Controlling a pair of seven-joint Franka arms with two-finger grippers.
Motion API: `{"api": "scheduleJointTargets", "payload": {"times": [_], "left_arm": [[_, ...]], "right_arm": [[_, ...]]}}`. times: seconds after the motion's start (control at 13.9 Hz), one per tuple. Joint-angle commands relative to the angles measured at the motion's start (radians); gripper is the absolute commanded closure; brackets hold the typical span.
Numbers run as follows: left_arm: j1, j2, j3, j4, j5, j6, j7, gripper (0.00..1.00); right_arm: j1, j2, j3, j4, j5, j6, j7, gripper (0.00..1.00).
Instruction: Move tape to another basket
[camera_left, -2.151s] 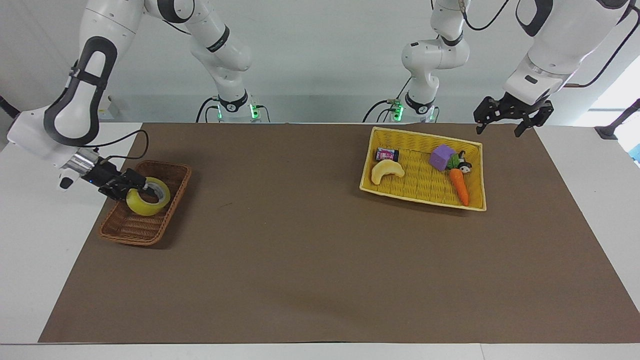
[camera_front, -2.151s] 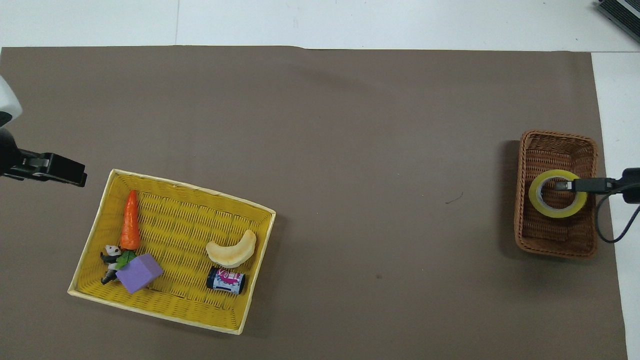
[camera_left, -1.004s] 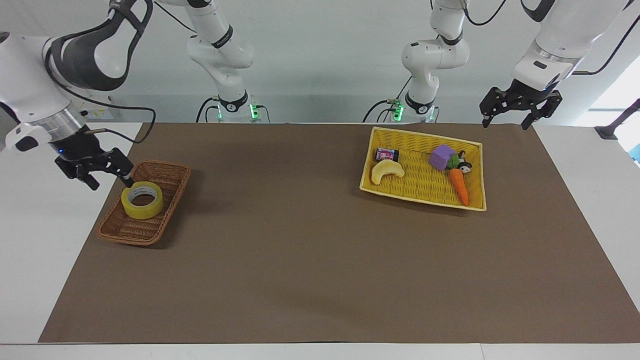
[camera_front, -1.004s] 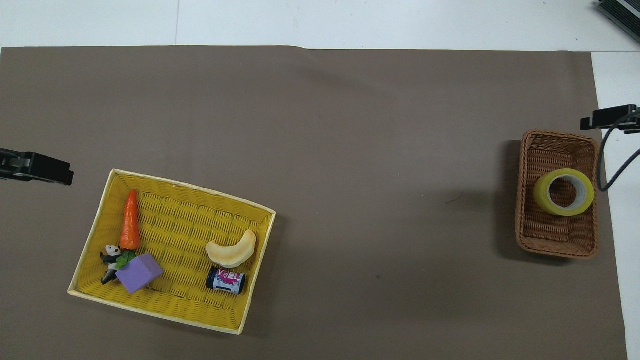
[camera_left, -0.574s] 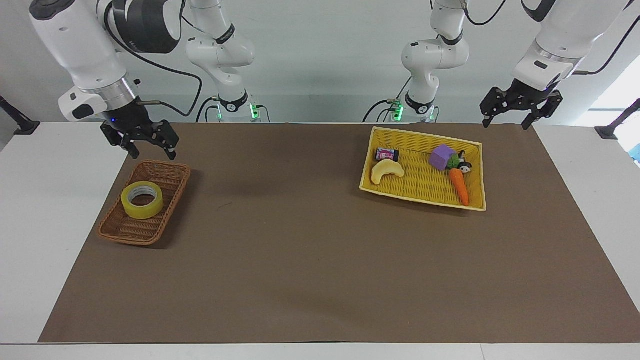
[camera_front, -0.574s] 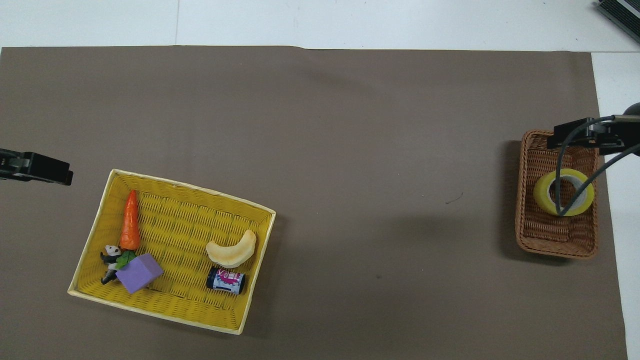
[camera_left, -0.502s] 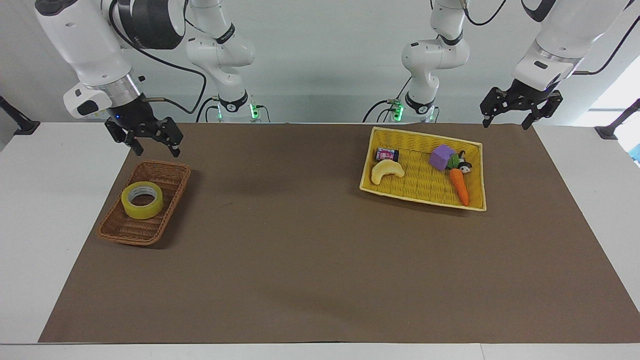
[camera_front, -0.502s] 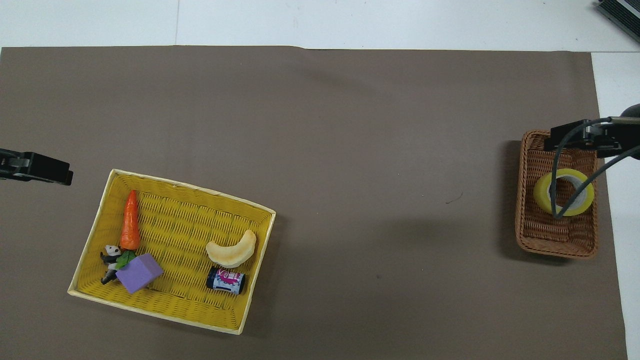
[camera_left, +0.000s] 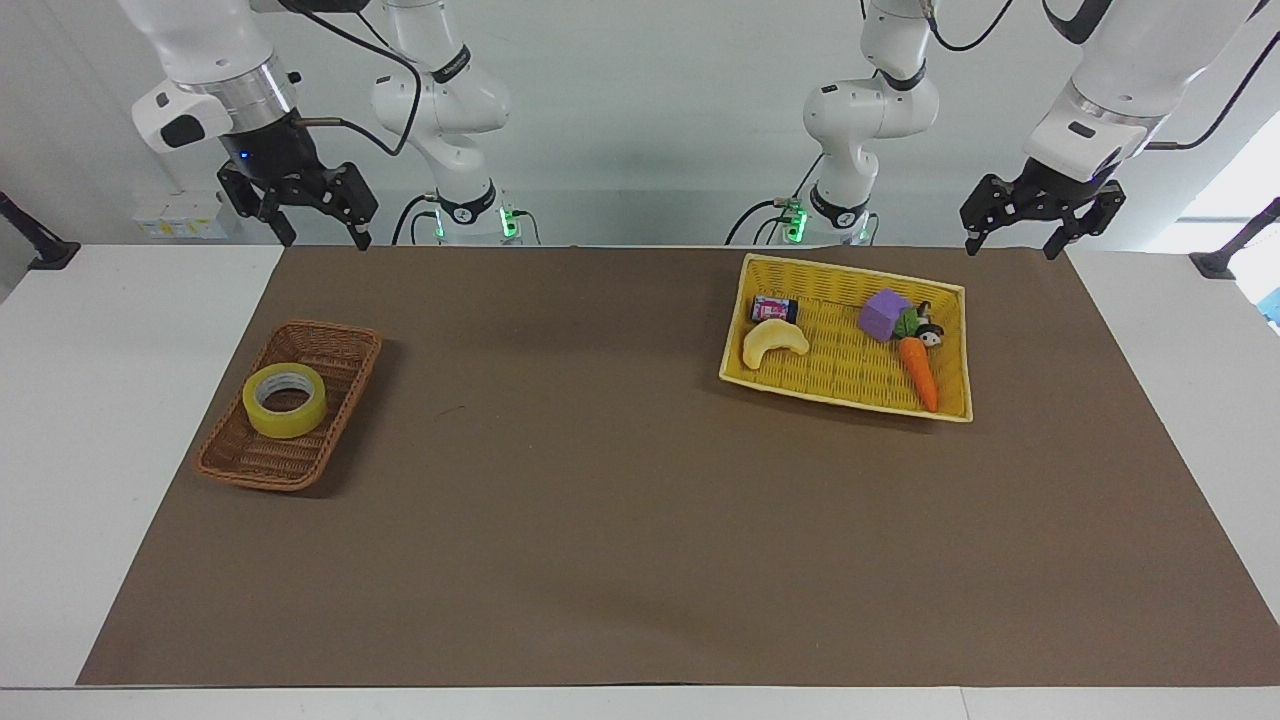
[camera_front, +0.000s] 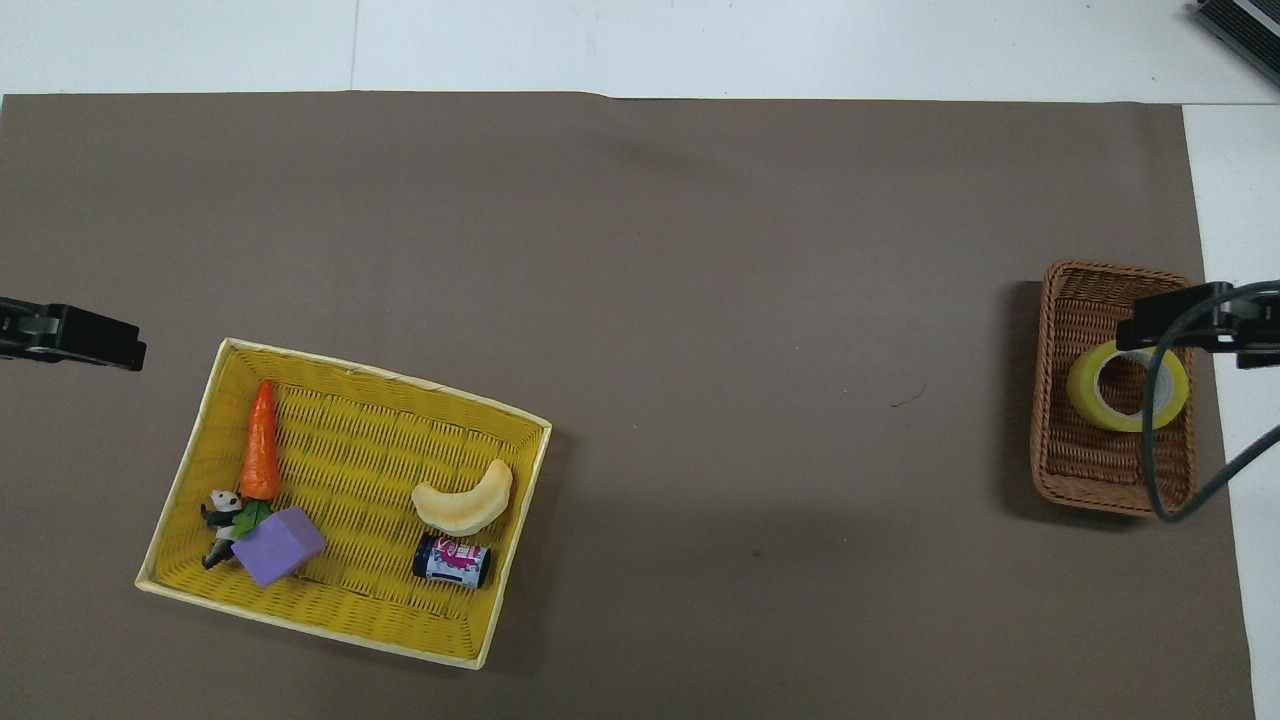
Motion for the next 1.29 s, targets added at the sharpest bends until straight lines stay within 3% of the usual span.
{"api": "scheduleJointTargets", "payload": {"times": [0.0,0.57,0.79,1.22], "left_arm": [[0.011,-0.003,-0.009,0.009,0.013,-0.017,-0.004,0.0],[0.011,-0.003,-0.009,0.009,0.013,-0.017,-0.004,0.0],[0.011,-0.003,-0.009,0.009,0.013,-0.017,-0.004,0.0],[0.011,-0.003,-0.009,0.009,0.013,-0.017,-0.004,0.0]], "right_arm": [[0.001,-0.01,0.01,-0.022,-0.03,0.031,0.01,0.0],[-0.018,-0.001,-0.001,-0.009,-0.035,0.009,-0.109,0.0],[-0.022,0.013,-0.007,0.047,-0.05,-0.085,-0.119,0.0],[-0.024,-0.011,0.002,0.022,-0.058,-0.06,-0.142,0.0]]}}
